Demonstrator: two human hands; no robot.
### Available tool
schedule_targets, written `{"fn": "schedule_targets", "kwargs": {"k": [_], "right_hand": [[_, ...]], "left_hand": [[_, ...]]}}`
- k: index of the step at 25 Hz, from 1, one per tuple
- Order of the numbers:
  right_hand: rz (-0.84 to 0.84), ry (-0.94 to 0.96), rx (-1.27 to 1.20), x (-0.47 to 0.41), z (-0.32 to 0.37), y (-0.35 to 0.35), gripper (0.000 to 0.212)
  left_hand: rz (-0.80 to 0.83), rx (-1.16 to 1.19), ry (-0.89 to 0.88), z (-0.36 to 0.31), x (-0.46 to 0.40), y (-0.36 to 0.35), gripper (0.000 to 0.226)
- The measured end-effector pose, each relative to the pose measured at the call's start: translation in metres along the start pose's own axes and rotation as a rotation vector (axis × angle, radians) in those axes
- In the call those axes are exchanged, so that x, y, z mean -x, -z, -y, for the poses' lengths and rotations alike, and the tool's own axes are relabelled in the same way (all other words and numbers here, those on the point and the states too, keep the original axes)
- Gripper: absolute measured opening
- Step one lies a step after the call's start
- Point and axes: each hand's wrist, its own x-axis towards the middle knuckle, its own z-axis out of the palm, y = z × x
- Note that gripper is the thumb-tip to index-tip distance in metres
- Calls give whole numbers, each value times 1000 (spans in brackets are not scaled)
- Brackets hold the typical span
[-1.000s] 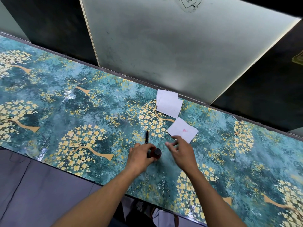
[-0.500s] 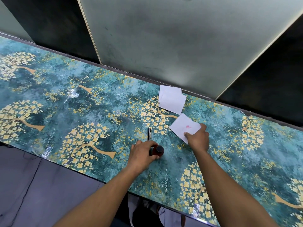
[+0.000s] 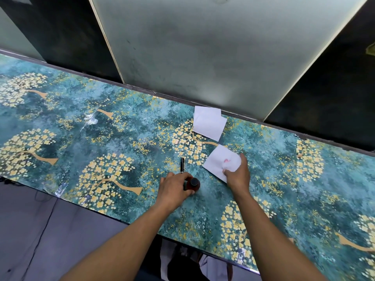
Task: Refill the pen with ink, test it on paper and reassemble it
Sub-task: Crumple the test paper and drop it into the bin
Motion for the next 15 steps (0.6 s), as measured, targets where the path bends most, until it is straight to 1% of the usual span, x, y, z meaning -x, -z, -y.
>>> {"fn": "schedule_targets", "kwargs": {"k": [3,6,9,12,15], "right_hand": [[-28,-57,-47,27,-6,8,85],[-72,-70,-80,56,-13,19,77],[-138,-82,-119,91,-24,31,72],[-208,-119,-158,129,-38,38,81],[-269,-158,-205,170,-58,32,92]], "left_hand": [[14,-77,-24,0,3,-1,54],[23,-138,-29,2,10,-2,61],[16,-181,-83,8,28,0,66],[19,-179,-151,20,51,2,70],[27,-159,-216,37,77,-1,69]]}}
